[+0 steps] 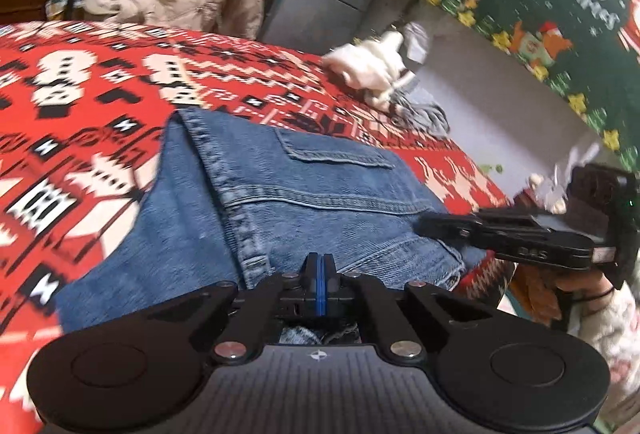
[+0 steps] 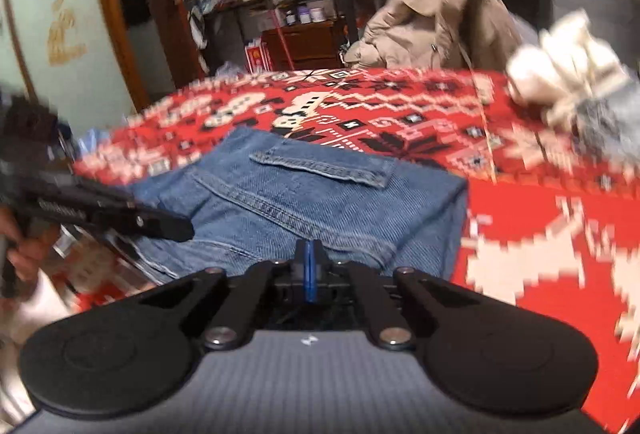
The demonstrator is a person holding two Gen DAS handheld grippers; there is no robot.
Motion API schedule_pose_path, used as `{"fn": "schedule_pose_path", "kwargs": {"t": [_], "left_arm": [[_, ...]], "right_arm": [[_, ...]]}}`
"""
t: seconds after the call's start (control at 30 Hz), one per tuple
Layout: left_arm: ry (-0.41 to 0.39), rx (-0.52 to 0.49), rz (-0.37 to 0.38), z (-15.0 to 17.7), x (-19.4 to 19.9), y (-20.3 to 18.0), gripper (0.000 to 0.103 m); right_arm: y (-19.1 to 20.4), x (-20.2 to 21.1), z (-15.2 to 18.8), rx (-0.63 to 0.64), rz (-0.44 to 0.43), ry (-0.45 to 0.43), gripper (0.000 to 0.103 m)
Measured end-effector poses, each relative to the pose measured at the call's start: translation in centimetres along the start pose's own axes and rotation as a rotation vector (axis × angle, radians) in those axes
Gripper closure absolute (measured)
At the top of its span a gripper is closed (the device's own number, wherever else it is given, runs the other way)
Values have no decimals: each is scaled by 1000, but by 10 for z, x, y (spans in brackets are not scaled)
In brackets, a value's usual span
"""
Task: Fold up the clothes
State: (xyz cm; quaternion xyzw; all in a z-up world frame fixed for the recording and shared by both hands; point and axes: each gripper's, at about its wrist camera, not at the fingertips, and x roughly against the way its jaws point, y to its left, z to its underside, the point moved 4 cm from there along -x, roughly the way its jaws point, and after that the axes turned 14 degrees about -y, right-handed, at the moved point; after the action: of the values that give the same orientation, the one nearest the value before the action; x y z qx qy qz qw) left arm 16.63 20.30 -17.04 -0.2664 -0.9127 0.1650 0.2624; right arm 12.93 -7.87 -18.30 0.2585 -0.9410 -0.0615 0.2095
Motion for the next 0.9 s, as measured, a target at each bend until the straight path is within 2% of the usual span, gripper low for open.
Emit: {"fn": "schedule_pose_path", "kwargs": {"t": [0.07,0.17,0.2,0.3,0.47,0.57,0.6,0.67,0.8,0.9], "left_arm": [[-7,11,-15,-3,5,1,101],[-38,22,-22,-11,10,2,100],[-48,26,-24,-13,10,1,99],[-54,44,-25,-12,9,2,99],[-52,20,-38,2,9,-1,99],[-55,47,-33,2,12,2,99],[-54,57,-33,1,13,3,99],[-53,65,-34,-2,14,3,99],[-69,54,-42,-7,18,0,97],[-68,51,-48,-5,21,2,97]], "right_arm": [[-9,10,-4,-52,2,-7,103],[-30,23,-10,-94,54,-43,100],[-38,24,-14,-115,78,-60,95],[-52,17,-20,-149,99,-92,95],[-58,3,1,-88,148,-50,99],[-67,12,5,-149,147,-44,98],[-67,14,5,-137,160,-35,101],[-65,17,1,-120,183,-30,97],[-54,16,-12,-100,140,-71,97],[-42,6,-2,0,148,-19,97]]}}
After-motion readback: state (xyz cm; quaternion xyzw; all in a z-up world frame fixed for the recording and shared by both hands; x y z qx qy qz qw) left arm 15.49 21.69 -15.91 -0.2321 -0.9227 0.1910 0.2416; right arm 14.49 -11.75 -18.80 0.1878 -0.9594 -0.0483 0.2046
